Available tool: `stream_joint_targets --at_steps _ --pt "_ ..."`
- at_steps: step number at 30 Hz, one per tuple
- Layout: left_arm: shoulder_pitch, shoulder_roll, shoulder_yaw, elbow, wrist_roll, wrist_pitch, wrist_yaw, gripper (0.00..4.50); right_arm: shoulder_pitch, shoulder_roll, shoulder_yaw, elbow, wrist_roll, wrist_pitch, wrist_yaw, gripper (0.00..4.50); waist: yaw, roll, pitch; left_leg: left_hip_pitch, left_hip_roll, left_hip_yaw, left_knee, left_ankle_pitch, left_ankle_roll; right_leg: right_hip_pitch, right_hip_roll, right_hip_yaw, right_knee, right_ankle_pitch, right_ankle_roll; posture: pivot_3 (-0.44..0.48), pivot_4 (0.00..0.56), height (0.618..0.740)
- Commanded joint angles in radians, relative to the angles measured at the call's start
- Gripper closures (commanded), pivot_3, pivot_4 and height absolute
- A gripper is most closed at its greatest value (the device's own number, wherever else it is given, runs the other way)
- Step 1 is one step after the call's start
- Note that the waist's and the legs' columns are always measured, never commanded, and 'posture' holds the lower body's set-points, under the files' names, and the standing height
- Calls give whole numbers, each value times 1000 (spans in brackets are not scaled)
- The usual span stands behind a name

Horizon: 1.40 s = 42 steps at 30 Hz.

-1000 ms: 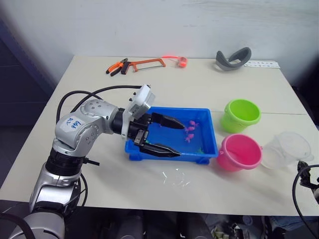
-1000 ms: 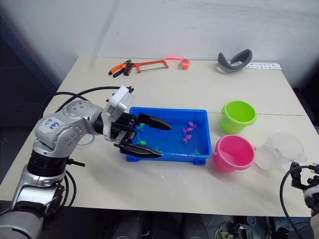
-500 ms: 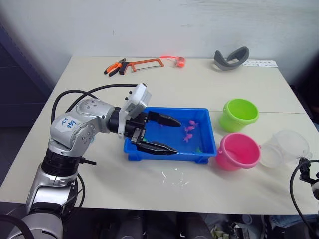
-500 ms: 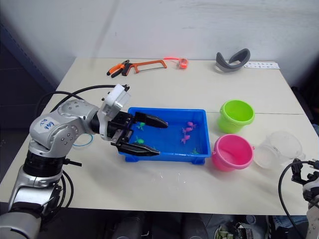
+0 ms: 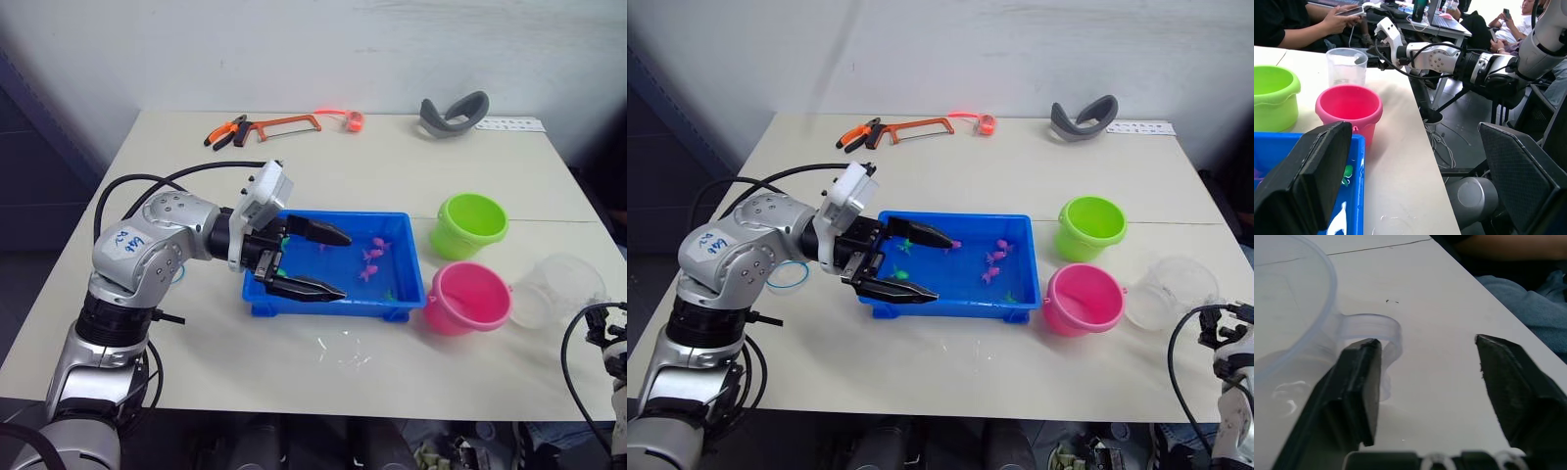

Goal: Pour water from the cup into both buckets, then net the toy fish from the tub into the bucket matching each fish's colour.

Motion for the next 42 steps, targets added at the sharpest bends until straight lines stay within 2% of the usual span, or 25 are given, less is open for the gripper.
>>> stream_joint_targets --at_steps 1,10,12,16,17,32,42 --pt "-5 15 36 -46 -20 -5 7 0 -13 -19 -5 13 7 -41 23 2111 0 0 0 0 0 0 0 0 0 0 0 0 0 0 0 0 150 740" --pt "-6 19 40 -55 -24 -2 21 0 -26 -13 9 40 8 -81 49 2111 -1 0 0 0 0 0 0 0 0 0 0 0 0 0 0 0 150 740" --pt "-6 19 40 -54 -23 -3 22 0 -29 -13 13 47 11 -87 57 2641 -1 0 0 0 0 0 0 0 0 0 0 0 0 0 0 0 150 740" --pt "-6 21 41 -52 -23 -6 21 0 -31 -6 11 49 26 -93 68 4316 0 0 0 0 0 0 0 0 0 0 0 0 0 0 0 0 150 740" --pt "-5 21 41 -51 -23 -6 20 0 -31 -5 11 49 31 -94 70 4419 -1 0 0 0 0 0 0 0 0 0 0 0 0 0 0 0 150 740" --pt "-24 -20 9 4 -2 -25 12 0 38 79 -51 -143 194 -46 40 4419 1 0 0 2 0 -1 0 1 -1 2 0 0 0 0 0 0 150 740" --pt "-20 -69 -36 90 19 -58 -25 0 121 108 -121 -423 292 1 -33 4419 2 0 0 1 0 0 -1 1 0 1 0 1 0 0 0 0 150 740"
